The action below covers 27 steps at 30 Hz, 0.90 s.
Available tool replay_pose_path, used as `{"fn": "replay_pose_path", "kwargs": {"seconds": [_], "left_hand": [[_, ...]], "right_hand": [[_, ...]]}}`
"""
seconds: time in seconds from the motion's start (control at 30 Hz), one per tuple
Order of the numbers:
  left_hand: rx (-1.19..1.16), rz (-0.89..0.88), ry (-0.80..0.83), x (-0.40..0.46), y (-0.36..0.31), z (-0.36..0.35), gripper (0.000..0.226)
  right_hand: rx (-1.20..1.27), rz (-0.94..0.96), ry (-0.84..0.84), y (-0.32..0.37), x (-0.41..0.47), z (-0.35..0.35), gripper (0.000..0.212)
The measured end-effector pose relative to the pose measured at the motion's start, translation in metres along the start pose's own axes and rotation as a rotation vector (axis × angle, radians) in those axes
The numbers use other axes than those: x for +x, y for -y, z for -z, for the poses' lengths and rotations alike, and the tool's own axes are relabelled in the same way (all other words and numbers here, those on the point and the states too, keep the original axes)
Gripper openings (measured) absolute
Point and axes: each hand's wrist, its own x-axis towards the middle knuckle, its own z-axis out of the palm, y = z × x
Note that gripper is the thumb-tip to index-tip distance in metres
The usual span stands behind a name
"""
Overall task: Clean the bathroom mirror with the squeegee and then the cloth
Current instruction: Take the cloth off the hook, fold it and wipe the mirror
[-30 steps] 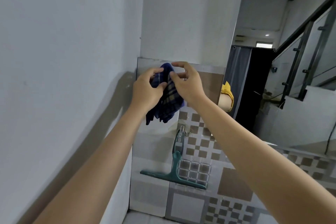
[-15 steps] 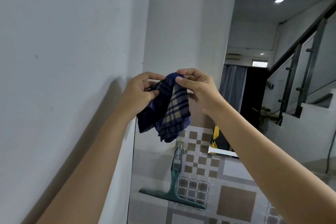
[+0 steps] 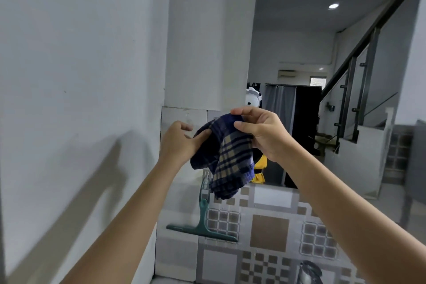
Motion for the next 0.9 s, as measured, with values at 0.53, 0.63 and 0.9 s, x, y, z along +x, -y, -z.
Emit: {"fn": "replay_pose_path", "kwargs": {"seconds": [0.53, 0.63, 0.9], "left_hand": [[-0.253, -0.013, 0.270, -0.080, -0.051, -0.049, 0.060], [-0.318, -0.066, 0.352, -0.101, -0.063, -0.060, 0.049], [-0.754, 0.042, 0.322, -0.127, -0.081, -0.085, 0.052]], "right_hand": [[0.097, -0.034, -0.109, 0.035, -0.067, 0.058, 0.028], [0.107, -0.035, -0.126, 0.036, -0.076, 0.068, 0.028], [0.150, -0.028, -0.132, 0.044, -0.099, 0.102, 0.026]]}}
